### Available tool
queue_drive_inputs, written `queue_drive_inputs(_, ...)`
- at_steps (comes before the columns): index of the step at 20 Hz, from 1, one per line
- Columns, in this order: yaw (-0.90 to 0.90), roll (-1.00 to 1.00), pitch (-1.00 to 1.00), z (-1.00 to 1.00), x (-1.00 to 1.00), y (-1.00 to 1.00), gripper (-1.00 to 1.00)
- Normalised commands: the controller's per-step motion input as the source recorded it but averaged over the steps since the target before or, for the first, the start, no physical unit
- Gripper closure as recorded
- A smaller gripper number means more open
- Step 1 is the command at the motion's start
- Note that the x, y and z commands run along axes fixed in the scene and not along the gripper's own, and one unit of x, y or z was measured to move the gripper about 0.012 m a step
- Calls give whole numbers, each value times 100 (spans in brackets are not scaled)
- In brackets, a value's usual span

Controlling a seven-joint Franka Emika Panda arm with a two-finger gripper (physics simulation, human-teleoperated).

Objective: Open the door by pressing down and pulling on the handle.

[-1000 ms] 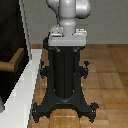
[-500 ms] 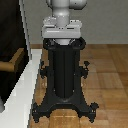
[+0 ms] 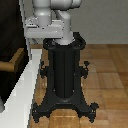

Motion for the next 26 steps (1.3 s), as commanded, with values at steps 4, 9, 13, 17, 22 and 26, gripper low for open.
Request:
queue_drive_inputs(4,0,0,0,25,0,-25,-100)
queue_drive_inputs(9,0,0,0,0,0,-40,-100)
queue_drive_inputs(13,0,0,0,0,0,-75,-100)
queue_drive_inputs(17,-4,0,0,0,0,-50,-100)
queue_drive_inputs(22,-12,0,0,0,0,-40,-100)
queue_drive_inputs(26,0,0,0,0,0,-25,-100)
